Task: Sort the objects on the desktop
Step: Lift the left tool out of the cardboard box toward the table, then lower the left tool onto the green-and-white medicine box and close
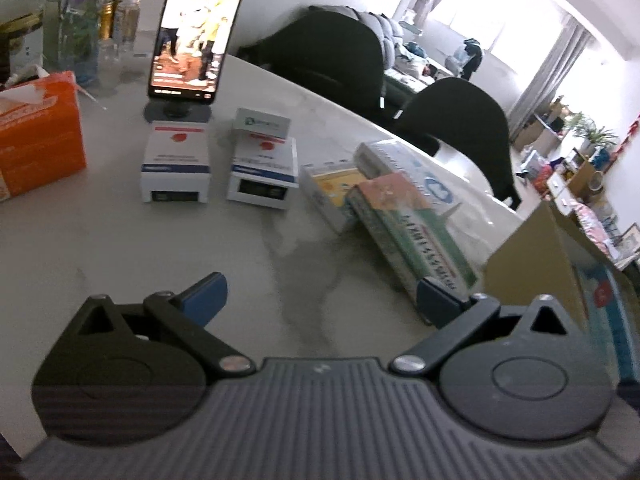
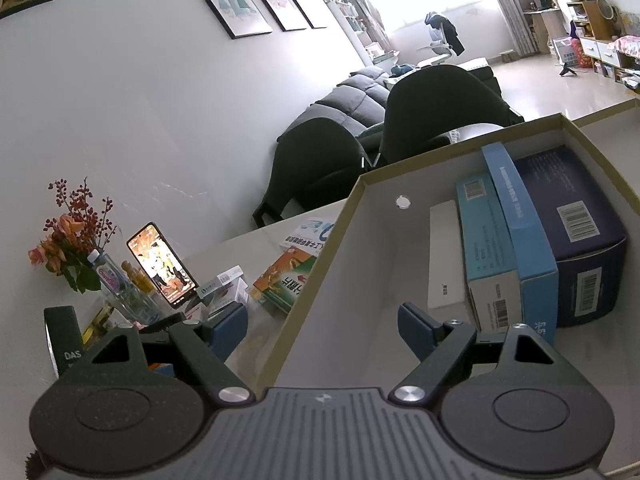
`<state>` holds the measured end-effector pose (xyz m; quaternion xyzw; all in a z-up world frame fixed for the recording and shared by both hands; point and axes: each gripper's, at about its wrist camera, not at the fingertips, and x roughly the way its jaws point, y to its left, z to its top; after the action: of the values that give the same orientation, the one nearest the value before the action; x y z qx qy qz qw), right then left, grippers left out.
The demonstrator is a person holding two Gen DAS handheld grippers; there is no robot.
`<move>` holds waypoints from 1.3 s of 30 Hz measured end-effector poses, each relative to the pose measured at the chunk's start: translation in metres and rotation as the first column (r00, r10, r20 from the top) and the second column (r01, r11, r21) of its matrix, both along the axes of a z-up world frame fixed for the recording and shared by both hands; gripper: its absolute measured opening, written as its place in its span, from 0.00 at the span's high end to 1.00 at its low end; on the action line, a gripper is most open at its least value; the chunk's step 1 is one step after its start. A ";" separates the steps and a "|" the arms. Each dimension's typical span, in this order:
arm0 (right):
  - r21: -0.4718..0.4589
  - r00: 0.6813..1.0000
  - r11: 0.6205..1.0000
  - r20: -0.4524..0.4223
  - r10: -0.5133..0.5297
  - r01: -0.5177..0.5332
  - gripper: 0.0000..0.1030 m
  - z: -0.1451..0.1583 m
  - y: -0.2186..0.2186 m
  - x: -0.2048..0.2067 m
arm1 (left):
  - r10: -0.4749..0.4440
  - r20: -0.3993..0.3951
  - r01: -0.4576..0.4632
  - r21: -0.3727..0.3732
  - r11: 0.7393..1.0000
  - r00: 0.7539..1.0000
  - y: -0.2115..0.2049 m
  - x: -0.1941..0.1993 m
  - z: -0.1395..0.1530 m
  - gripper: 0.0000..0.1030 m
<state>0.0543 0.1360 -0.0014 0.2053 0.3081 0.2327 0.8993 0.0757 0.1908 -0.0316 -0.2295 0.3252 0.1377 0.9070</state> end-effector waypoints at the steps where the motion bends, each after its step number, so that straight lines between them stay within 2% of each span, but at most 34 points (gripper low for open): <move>1: 0.000 1.000 1.000 0.000 0.000 0.000 0.18 0.000 0.000 0.000 | 0.009 -0.002 -0.009 0.009 1.000 1.000 0.002 0.000 -0.001 0.00; 5: 0.002 1.000 1.000 -0.004 0.001 -0.001 0.18 -0.001 0.000 0.000 | 0.055 0.004 -0.055 0.071 0.996 0.998 0.008 0.001 -0.006 0.00; 15: 0.002 1.000 1.000 -0.013 0.001 -0.001 0.18 -0.004 -0.001 0.002 | 0.132 0.055 -0.140 0.172 0.975 0.990 0.027 0.001 -0.023 0.00; 21: 0.002 1.000 1.000 -0.017 0.001 -0.001 0.18 -0.005 0.000 0.003 | 0.197 0.032 -0.199 0.195 0.960 0.980 0.043 0.008 -0.034 0.01; 24: 0.001 1.000 1.000 -0.020 0.002 -0.002 0.18 -0.005 0.002 0.004 | 0.194 0.022 -0.195 0.166 0.967 0.981 0.042 0.009 -0.035 0.01; 30: -0.003 1.000 1.000 -0.024 0.007 -0.007 0.18 -0.007 0.005 0.005 | 0.062 0.017 -0.064 0.089 0.994 0.998 0.016 0.021 -0.031 0.01; 33: -0.005 1.000 1.000 -0.025 0.008 -0.008 0.18 -0.007 0.006 0.006 | 0.010 0.033 -0.010 -0.003 1.000 0.999 0.005 0.030 -0.030 0.01; 36: -0.006 1.000 1.000 -0.027 0.005 -0.005 0.18 -0.007 0.006 0.006 | -0.023 0.061 0.030 -0.103 0.994 0.998 -0.003 0.041 -0.031 0.03; 39: -0.005 1.000 1.000 -0.025 0.004 -0.004 0.18 -0.007 0.005 0.005 | -0.026 0.079 0.038 -0.149 0.988 0.996 -0.008 0.053 -0.038 0.08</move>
<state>0.0592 0.1411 -0.0081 0.2055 0.3205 0.2311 0.8953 0.1289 0.1825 -0.0691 -0.2972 0.3031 0.0891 0.9010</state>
